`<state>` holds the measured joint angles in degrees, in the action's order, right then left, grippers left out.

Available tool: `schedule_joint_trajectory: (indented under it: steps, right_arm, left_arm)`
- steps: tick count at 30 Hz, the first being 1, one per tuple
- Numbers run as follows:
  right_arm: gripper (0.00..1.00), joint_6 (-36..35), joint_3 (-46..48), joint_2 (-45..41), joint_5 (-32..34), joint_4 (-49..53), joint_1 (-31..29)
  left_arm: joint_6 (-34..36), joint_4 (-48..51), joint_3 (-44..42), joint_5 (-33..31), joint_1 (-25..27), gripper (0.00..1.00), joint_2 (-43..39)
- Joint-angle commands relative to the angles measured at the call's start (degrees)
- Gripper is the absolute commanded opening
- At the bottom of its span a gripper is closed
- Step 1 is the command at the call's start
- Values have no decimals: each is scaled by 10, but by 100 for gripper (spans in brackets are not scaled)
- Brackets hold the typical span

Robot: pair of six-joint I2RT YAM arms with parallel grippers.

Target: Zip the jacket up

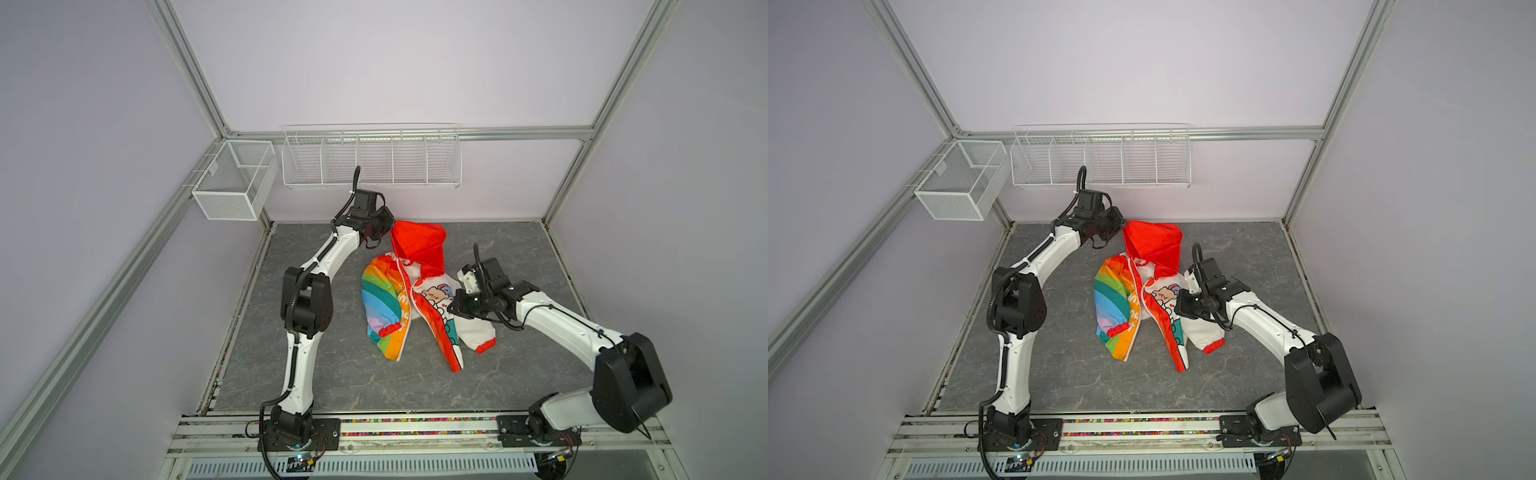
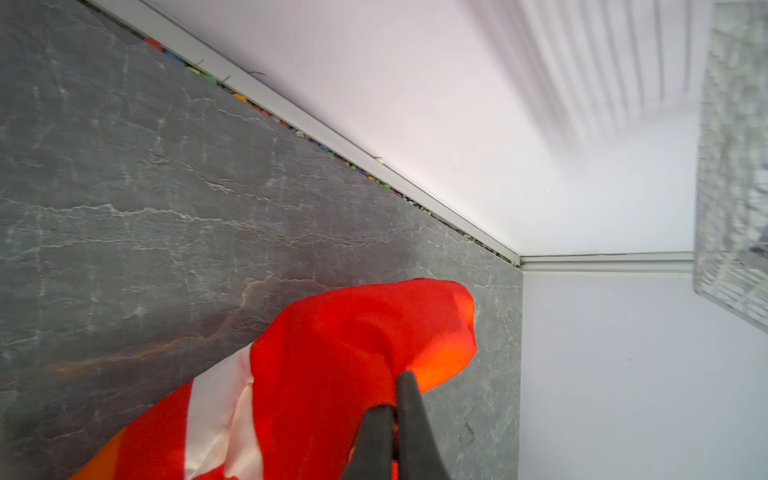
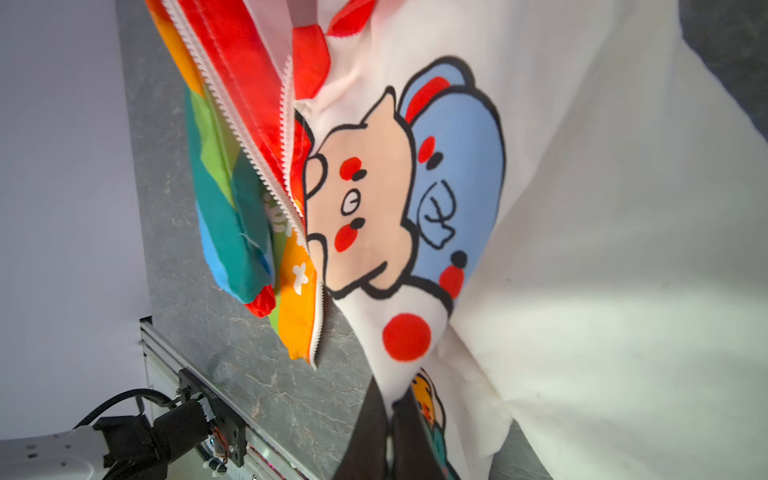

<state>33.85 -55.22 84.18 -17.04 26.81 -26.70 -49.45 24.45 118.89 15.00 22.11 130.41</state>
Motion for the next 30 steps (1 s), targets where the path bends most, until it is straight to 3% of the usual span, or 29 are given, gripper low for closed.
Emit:
schedule_joint_trajectory:
  steps: [1,2,4,7,11,15,20,25,30]
  right_arm:
    - [15,-16,5,17,10,21,6]
    - [22,-18,4,15,9,23,8]
    - [37,-21,1,6,12,28,12]
    - [58,-28,-3,-11,22,42,25]
    - [72,-41,-8,-31,36,64,54]
    - [79,-55,-5,-33,64,87,81]
    - [82,-69,13,-17,85,87,105]
    - [83,-68,36,4,111,67,118]
    - [83,-59,53,35,123,43,125]
  left_arm:
    - [-18,17,24,-28,-12,13,15]
    - [-22,16,20,-25,-15,25,16]
    - [-26,8,3,-22,-17,37,9]
    - [-41,-72,-93,-19,-16,44,-43]
    - [-70,-164,-245,-38,-16,45,-139]
    - [-81,-198,-365,-51,-13,44,-229]
    - [-38,-148,-449,-65,15,43,-335]
    - [-23,-124,-519,-69,97,44,-393]
    - [-62,-174,-605,-68,182,43,-397]
